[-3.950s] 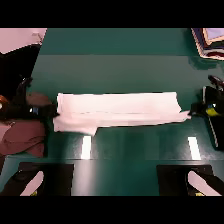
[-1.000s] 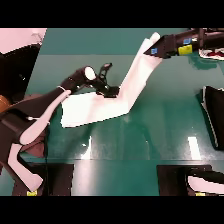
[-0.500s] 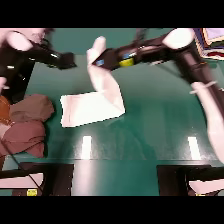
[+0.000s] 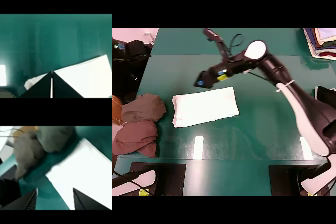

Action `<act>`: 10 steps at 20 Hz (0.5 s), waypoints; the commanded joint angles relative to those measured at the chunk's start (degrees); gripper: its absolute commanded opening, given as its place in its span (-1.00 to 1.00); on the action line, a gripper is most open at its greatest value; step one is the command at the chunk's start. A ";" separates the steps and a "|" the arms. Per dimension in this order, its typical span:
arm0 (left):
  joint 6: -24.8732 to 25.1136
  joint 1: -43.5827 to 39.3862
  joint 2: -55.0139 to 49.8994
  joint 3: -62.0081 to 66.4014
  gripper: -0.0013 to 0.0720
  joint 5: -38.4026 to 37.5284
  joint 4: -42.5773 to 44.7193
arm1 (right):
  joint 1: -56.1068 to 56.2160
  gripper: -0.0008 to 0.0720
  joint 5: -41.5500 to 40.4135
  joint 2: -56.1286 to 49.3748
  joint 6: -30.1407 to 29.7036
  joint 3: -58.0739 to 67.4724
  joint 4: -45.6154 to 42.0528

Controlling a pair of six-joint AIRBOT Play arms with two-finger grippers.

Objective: Fold the shirts.

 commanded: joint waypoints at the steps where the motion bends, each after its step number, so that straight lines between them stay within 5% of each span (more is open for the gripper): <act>1: 0.76 0.81 0.57 0.00 -0.89 -2.21 0.04 | -9.92 0.40 3.17 6.14 4.28 -13.53 -6.08; 4: 0.72 0.79 0.55 0.00 -0.89 -2.38 -0.59 | -19.28 0.46 1.27 10.21 8.00 -28.37 -7.34; 5: 0.72 0.79 0.55 0.00 -0.88 -2.27 -0.61 | -21.57 0.72 0.70 10.14 8.37 -31.87 -7.34; 10: 0.72 0.68 0.55 0.00 -0.89 -1.90 -0.83 | -22.67 0.75 -1.33 3.65 6.36 -36.37 1.84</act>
